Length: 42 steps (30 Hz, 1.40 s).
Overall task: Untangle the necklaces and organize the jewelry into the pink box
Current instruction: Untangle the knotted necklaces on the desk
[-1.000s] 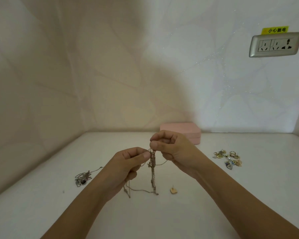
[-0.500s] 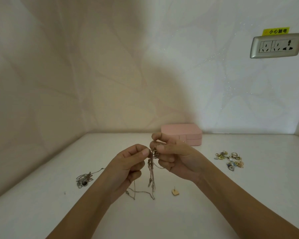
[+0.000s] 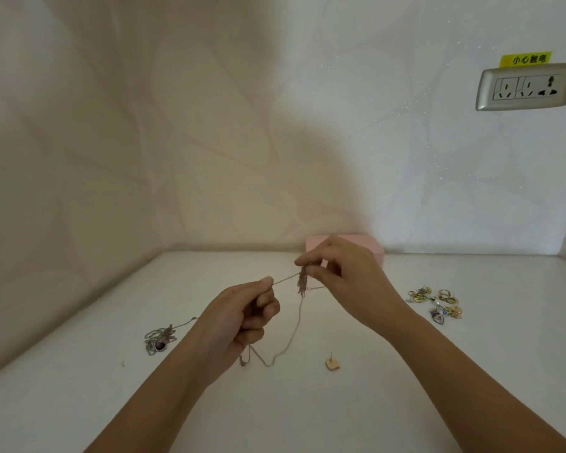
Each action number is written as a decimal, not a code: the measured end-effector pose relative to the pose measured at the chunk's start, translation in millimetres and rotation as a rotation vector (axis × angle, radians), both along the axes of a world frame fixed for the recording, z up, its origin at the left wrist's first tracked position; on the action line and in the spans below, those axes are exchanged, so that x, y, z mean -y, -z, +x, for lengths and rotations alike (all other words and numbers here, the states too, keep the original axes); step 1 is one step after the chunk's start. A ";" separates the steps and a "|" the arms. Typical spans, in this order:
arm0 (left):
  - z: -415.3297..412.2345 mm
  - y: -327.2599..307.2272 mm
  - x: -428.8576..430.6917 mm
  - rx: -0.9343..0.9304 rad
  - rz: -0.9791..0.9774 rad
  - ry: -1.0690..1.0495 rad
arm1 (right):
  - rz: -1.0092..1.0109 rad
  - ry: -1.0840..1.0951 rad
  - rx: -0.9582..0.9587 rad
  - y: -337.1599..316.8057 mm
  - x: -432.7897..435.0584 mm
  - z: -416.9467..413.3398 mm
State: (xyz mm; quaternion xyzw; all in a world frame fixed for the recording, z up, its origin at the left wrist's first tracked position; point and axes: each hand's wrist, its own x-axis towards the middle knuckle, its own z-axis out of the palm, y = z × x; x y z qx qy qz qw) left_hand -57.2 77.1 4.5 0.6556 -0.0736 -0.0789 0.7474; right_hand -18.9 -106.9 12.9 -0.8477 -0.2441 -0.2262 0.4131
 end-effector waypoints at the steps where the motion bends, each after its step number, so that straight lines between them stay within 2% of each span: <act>1: 1.6 0.9 -0.4 -0.004 -0.008 -0.025 | -0.004 0.005 0.019 -0.4 0.9 0.1; 8: 8.3 10.1 1.4 0.045 0.039 -0.178 | -0.024 -0.057 -0.021 3.1 -2.9 -4.2; 14: 7.4 10.3 1.9 0.096 0.128 -0.066 | 0.118 -0.229 -0.215 -0.1 -7.3 -8.4; 19: 5.8 8.5 1.9 0.125 0.102 -0.032 | 0.172 -0.290 -0.225 -1.0 -8.5 -11.1; 24: 6.4 5.5 -0.4 0.123 0.033 -0.012 | 0.024 -0.162 -0.053 1.3 -6.4 -8.1; 29: 7.6 6.3 -3.3 0.094 -0.036 0.019 | -0.033 -0.167 -0.043 -1.8 -0.3 -11.0; 34: 6.3 2.0 -8.0 0.109 -0.102 0.034 | -0.194 -0.212 -0.140 -1.3 4.1 -12.7; 39: 6.8 -1.2 -12.9 0.113 -0.139 0.047 | -0.290 -0.160 -0.027 -0.2 -1.8 -10.0; 42: 6.5 -0.5 -15.5 0.136 -0.061 0.061 | -0.417 -0.122 -0.014 -1.0 -0.1 -8.0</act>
